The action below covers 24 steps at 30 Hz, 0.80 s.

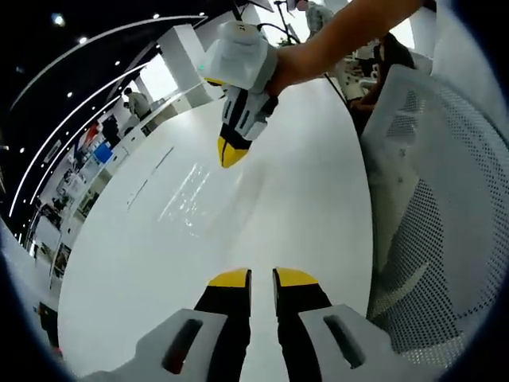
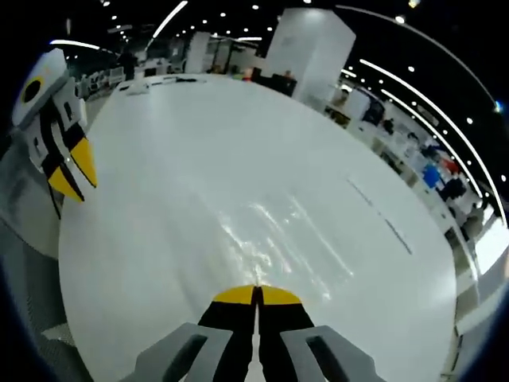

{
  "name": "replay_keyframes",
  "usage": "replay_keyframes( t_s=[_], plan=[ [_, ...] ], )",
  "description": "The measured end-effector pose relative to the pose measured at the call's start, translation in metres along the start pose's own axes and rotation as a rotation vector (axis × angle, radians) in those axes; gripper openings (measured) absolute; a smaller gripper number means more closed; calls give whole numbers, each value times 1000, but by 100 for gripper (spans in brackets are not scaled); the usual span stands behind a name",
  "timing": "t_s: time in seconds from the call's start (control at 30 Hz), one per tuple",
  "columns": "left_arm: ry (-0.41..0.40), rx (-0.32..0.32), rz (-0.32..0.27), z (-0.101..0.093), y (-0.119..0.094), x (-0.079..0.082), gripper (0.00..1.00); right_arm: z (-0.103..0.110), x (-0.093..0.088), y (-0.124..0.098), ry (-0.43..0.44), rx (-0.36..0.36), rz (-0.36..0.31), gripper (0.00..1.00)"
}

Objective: Open the resealable bag by pulling the two sides of the seal apart until the entire bag opening is separated and visibly accessible.

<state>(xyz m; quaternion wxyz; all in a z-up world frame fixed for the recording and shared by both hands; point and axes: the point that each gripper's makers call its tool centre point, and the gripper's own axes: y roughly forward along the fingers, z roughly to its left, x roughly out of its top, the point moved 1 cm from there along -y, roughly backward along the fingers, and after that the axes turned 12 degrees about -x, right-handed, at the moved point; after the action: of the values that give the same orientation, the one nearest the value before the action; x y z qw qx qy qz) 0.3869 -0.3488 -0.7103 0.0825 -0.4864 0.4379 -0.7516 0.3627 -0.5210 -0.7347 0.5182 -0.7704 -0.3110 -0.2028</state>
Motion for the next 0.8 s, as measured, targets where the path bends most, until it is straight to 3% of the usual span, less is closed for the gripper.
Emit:
replay_keyframes(
  t_s=[0.17,0.37,0.5,0.8],
  plan=[
    [0,-1,2,0,0,-1,9,6,-1,-2,-15,31,-11,0],
    [-14,0,-7,0,-1,-1,11,8,-1,-12,-96,35,-88,8],
    [-15,-2,-5,-1,0,-1,11,8,-9,-16,-100,33,-78,13],
    [-4,-6,-5,-4,2,1,11,2,-28,-19,-90,2,-33,13]
  ],
)
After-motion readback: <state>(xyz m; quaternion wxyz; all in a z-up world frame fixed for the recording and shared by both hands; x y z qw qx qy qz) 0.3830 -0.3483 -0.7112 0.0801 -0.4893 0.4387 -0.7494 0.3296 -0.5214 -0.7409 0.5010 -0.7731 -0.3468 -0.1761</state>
